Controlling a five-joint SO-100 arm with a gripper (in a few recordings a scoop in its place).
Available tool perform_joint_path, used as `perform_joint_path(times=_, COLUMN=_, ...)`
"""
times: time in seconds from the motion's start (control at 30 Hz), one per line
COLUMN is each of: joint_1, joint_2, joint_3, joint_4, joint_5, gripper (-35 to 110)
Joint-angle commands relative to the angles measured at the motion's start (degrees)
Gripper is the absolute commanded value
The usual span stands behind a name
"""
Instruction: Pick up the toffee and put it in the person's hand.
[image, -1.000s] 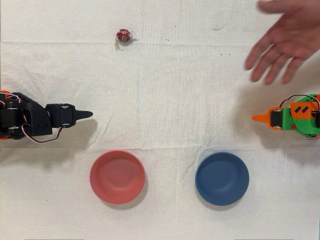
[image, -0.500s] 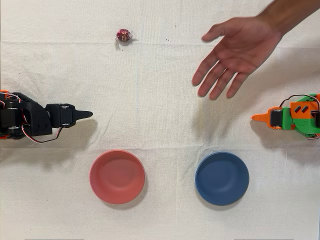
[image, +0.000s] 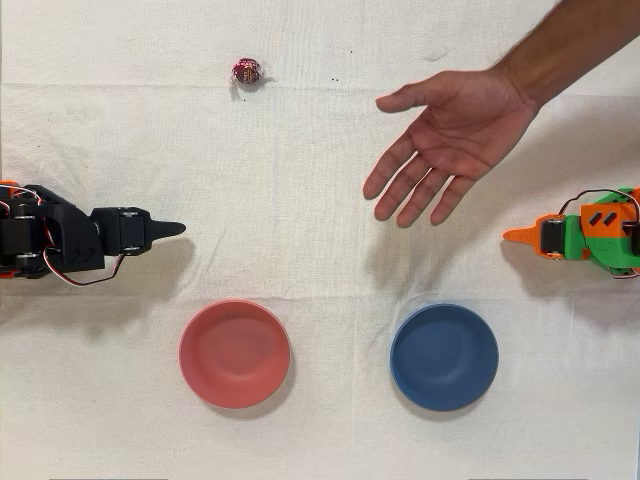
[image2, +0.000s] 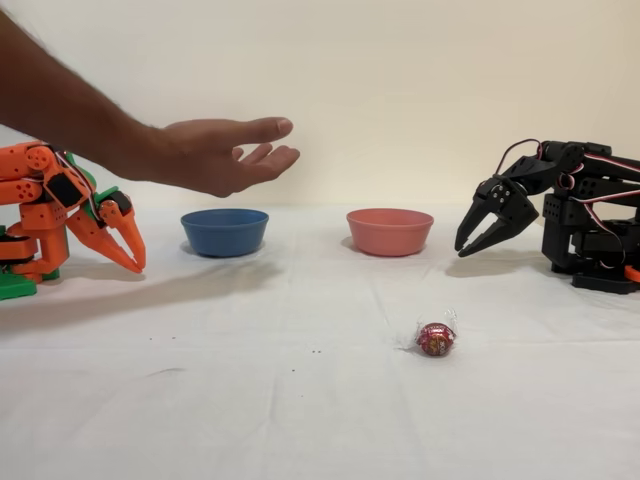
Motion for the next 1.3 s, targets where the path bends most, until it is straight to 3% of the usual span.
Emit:
perform_joint_path(times=0.0, joint_1=0.00, joint_2=4.04, joint_3=2.81, joint_4=0.62, joint_5=0.70, gripper=0)
perform_joint_path(times=0.7, joint_1=-0.26, joint_2=-1.85, joint_3=-0.18, joint_4=-2.72, joint_5=2.81, gripper=0)
perform_joint_path(times=1.27, joint_1=-2.11, joint_2=-23.99, joint_3=-27.69, joint_4=-3.69, joint_5=6.86, gripper=0)
